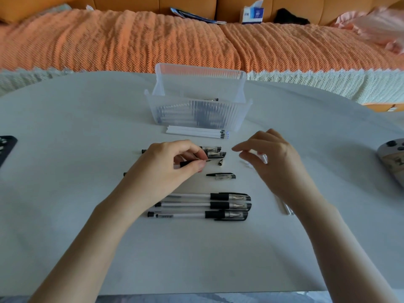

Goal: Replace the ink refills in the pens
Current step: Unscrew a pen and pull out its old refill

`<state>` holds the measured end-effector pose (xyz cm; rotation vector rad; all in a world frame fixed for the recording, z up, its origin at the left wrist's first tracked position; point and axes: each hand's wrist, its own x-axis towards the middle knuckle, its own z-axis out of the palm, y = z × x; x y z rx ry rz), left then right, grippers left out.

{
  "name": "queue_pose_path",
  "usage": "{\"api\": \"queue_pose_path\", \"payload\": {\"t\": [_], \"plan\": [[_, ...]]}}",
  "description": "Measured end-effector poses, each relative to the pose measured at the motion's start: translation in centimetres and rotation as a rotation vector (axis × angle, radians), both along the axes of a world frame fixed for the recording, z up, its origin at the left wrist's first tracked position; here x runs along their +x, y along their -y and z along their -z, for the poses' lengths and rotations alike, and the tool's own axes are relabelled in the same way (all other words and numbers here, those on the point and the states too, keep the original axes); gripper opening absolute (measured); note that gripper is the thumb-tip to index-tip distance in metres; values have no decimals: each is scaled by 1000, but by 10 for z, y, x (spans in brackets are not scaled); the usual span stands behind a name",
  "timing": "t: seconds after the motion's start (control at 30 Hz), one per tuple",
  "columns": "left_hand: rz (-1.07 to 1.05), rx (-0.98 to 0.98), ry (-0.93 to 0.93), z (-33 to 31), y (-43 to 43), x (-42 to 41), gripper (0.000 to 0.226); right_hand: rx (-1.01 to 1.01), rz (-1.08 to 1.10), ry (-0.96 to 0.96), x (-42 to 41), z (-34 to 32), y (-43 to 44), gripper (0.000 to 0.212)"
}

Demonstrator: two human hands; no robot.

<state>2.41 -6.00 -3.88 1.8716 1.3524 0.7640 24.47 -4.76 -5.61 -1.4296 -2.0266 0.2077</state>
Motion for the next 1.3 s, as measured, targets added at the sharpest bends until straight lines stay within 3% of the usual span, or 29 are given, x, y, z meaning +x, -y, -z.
{"api": "queue_pose_path", "payload": {"t": [0.27, 0.53, 0.87, 1.17, 1.3], "plan": [[12, 11, -11, 1, 0, -2, 10, 46, -119, 171, -18, 15, -6, 13], [17, 11, -6, 1, -1, -3, 11, -112, -123, 49, -16, 19, -10, 13], [15, 13, -2, 1, -1, -3, 9, -115, -167, 142, -6, 14, -7, 26], [23, 18, -10, 1, -2, -2, 10, -140, -96, 136, -10, 6, -3, 7], [16, 16, -12, 2, -2, -2, 10, -181, -52, -76, -15, -6, 5, 9]]}}
